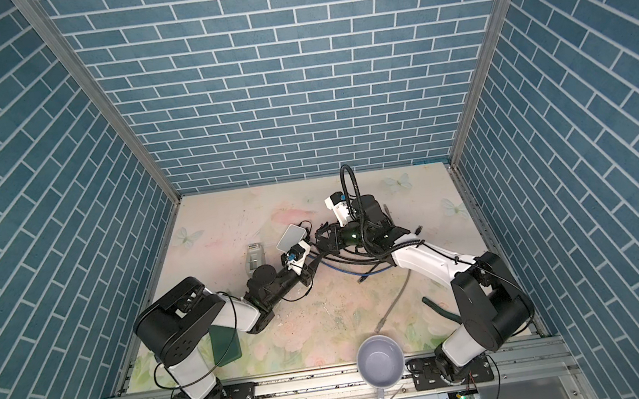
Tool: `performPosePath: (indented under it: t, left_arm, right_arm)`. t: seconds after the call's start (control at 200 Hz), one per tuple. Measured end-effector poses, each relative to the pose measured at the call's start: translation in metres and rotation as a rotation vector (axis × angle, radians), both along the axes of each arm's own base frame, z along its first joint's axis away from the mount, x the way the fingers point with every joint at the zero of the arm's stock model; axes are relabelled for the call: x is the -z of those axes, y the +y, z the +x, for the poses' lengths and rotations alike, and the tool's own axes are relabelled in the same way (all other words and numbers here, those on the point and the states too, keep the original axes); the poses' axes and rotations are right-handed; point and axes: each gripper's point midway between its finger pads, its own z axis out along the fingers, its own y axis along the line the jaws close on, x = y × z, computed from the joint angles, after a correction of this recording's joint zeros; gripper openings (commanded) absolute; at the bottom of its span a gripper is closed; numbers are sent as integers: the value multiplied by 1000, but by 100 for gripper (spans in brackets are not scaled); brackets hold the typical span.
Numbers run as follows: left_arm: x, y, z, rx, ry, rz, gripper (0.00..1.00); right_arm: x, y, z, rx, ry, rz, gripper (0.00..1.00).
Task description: Insert the plug into the switch port
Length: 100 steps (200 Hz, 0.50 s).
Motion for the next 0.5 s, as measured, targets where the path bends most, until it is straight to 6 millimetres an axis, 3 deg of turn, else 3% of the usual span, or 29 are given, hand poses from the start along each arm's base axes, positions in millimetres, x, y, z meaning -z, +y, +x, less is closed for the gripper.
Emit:
performPosePath:
  t: [0.5]
  left_arm:
    - [-7,-9,10,0,-20,-23,19]
  right_arm:
    - [0,0,0,0,-1,1,0]
